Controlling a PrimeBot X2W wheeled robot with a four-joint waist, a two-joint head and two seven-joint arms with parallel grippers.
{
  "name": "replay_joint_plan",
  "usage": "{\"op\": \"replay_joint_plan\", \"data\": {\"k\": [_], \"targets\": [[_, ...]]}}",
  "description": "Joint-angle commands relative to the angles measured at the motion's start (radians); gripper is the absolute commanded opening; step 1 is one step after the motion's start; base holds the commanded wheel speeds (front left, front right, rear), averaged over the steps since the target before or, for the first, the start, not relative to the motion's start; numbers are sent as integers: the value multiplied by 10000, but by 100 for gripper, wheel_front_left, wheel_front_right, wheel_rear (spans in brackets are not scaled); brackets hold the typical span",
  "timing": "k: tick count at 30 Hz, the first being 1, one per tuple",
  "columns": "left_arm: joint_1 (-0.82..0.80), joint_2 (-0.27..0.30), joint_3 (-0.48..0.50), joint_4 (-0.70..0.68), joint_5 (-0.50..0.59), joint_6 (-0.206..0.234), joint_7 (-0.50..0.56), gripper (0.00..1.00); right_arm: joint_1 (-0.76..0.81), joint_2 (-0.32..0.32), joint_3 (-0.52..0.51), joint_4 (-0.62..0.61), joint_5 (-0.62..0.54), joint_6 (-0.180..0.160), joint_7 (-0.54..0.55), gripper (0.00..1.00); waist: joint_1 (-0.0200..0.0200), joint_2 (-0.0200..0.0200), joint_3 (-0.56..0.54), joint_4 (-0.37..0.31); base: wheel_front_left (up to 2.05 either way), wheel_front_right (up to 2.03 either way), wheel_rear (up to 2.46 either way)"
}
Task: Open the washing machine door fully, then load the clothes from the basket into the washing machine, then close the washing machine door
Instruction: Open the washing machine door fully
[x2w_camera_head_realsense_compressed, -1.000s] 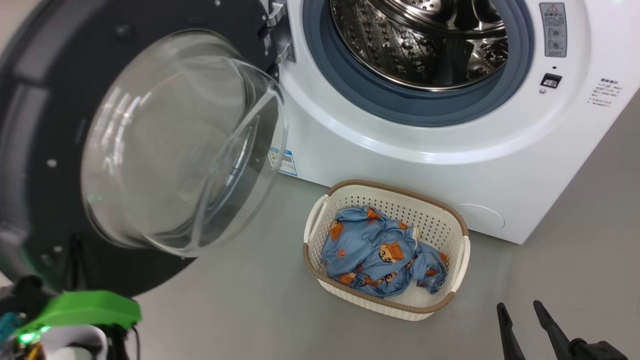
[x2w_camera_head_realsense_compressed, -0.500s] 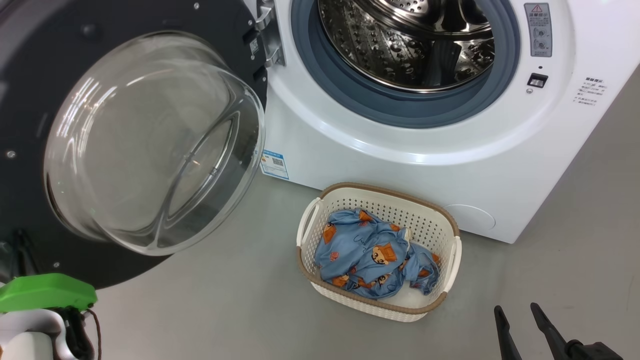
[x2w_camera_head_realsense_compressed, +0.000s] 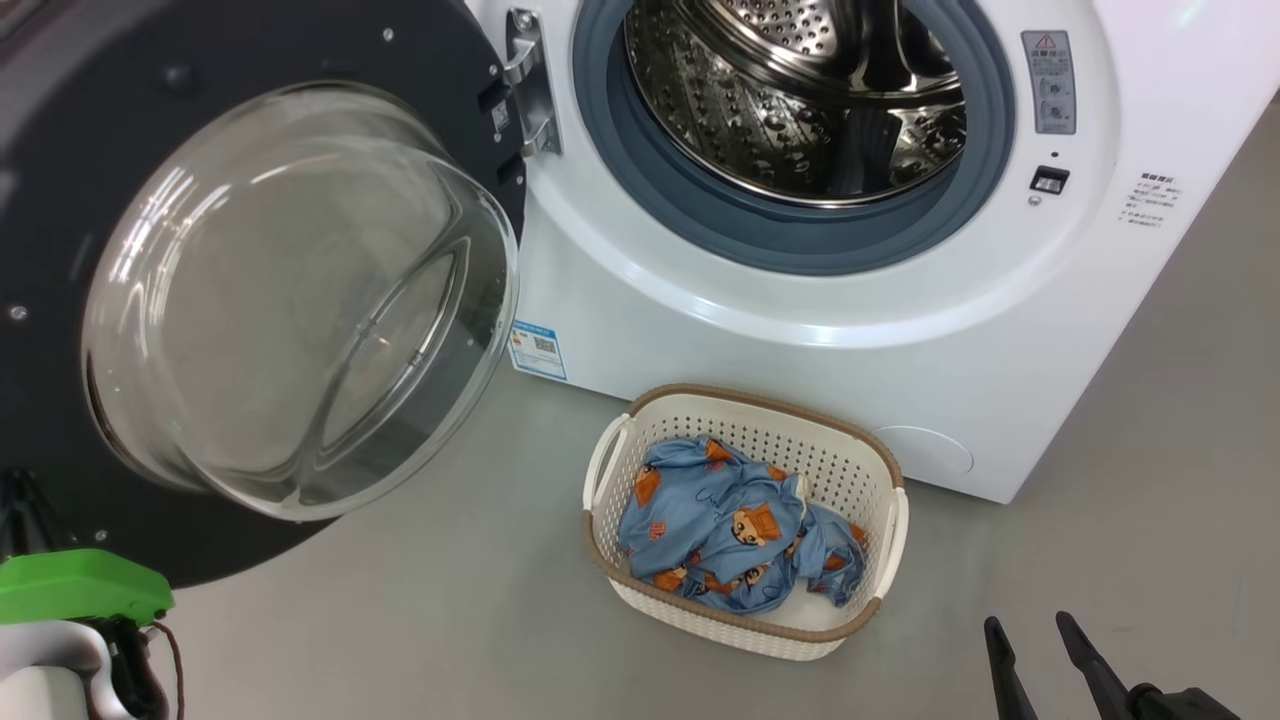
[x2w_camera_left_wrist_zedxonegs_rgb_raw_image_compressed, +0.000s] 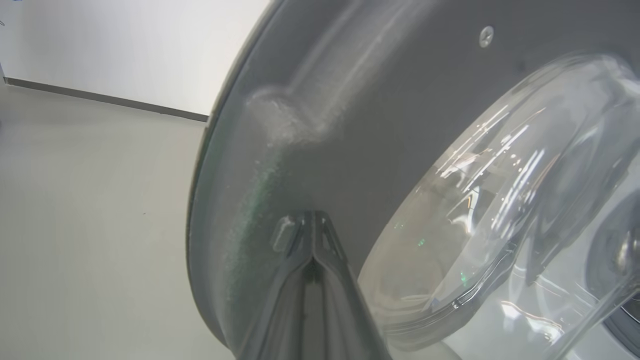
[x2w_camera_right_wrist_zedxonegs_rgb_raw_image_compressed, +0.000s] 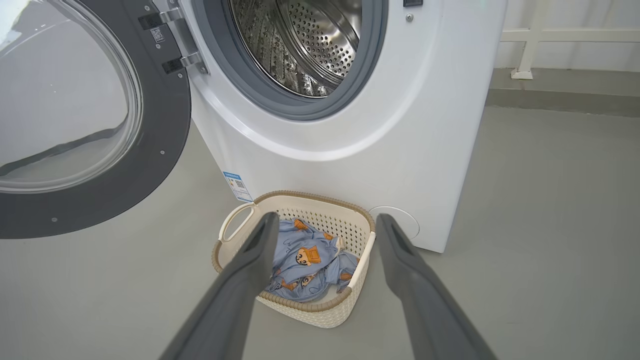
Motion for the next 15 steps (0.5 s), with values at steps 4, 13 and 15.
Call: {"op": "replay_joint_plan", "data": {"k": [4,13,15], "targets": [[-42,182,395,-479,218,-231,-64,0,-101,-122,317,-166,157,62,-118,100,0,0,-203,-73,0,0,0],[746,-137,127,-1838,-167,-846,-64,24,-82,-122,383,-172,315,62,-118,100,0,0,-454,-263,0,0,0],[987,-154,-105,-2277,-315,-909,-64,42,-102,-122,379,-202,328,62,-118,100,0,0,-493,-343,0,0,0]]}}
